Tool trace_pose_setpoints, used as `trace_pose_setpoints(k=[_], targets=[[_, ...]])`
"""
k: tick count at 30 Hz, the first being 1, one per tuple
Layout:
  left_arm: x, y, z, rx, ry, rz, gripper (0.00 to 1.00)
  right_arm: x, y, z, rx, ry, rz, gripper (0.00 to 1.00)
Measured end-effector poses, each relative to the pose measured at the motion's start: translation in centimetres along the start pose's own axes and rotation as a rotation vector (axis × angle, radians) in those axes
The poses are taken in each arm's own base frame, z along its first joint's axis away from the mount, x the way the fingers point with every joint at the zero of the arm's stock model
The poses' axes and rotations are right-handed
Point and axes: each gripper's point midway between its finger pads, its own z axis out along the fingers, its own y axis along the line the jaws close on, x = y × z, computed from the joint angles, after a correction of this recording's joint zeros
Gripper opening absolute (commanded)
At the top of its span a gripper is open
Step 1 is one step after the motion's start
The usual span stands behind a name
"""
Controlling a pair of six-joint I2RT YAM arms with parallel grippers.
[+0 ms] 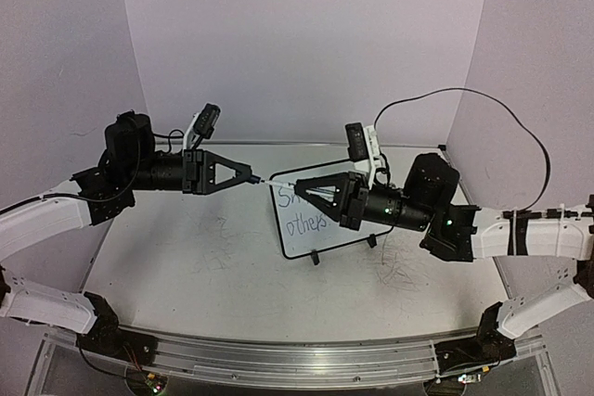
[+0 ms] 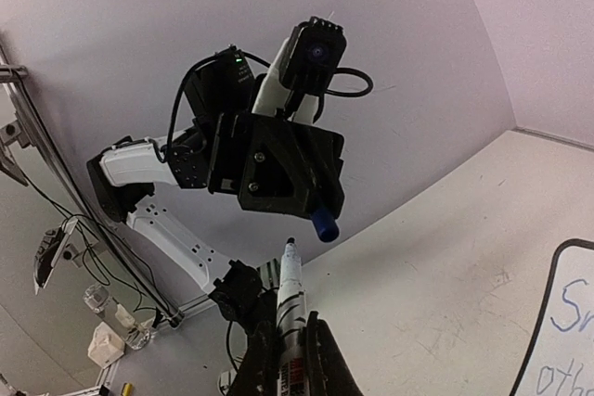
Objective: Write a sentence on the whiteboard
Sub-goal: Insert the whiteboard marker without the cap into the pen cap.
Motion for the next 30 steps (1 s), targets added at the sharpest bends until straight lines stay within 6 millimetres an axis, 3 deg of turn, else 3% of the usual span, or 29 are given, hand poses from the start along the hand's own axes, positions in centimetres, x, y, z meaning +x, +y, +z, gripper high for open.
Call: trace_pose_setpoints(k=[4,30], targets=[[-0.3,-0.5,0.1,0.016,-0.011,0.011,0.0,0.7,-0.4,0.6,-0.006,0.011,0.03,0.0],[-1.2,-2.0,-0.1,0.057,-0.046,0.033,0.0,-0.4,-0.9,0.3,0.02,-0.06,0.044,0.0]])
